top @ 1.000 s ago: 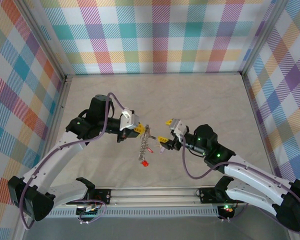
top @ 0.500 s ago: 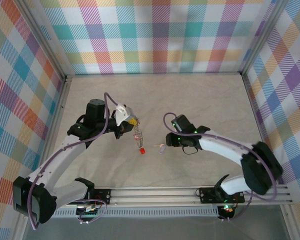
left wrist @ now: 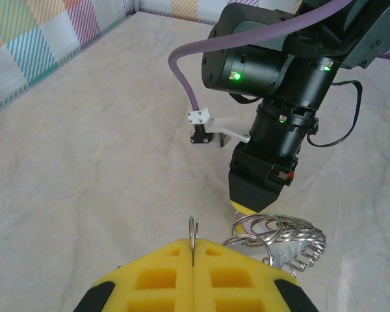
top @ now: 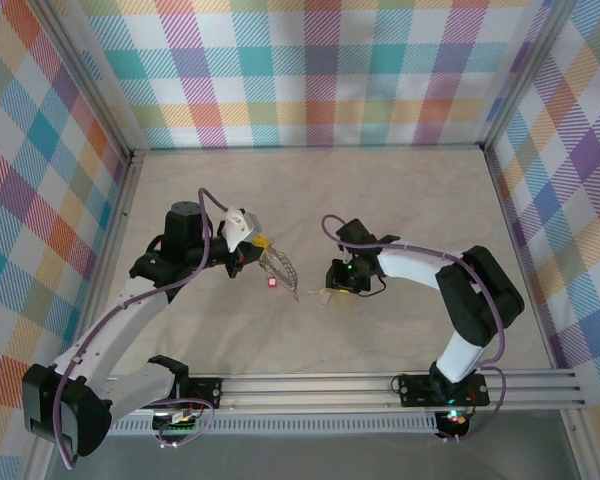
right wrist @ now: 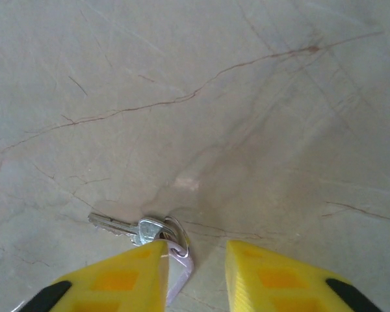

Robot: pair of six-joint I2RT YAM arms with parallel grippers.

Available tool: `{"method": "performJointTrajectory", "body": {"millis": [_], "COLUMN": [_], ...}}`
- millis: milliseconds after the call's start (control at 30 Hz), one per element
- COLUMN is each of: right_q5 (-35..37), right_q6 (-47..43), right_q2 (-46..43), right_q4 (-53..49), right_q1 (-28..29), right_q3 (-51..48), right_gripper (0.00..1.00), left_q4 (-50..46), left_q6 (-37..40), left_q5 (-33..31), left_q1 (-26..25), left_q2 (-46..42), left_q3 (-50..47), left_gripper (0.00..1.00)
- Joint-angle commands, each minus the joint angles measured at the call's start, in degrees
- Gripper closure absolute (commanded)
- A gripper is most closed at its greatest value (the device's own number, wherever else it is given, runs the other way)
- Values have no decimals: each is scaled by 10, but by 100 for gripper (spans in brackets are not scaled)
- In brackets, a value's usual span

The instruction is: Put the keys on the keyring

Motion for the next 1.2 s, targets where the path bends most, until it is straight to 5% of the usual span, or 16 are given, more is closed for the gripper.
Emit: {"method": "performJointTrajectory", "body": {"millis": [0, 300, 667, 1167], "right_q5": [-41, -44, -47, -114], "right_q6": [13, 1, -21, -213], "right_q2": [16, 27, 9, -217], "right_q4": [18, 15, 24, 79], "right_q1": [-2, -2, -2, 15], "right_q3": [8, 17, 14, -38], "right_gripper": [73, 75, 93, 100], "left_q4": [30, 26, 11, -5], "left_q6": [-5, -1, 0, 15], "left_q5": [7, 14, 16, 87], "left_q1": [6, 7, 7, 7], "left_q2": [-11, 2, -3, 6], "left_q3": [-6, 0, 4, 12], "left_gripper": [100, 100, 100, 100]}}
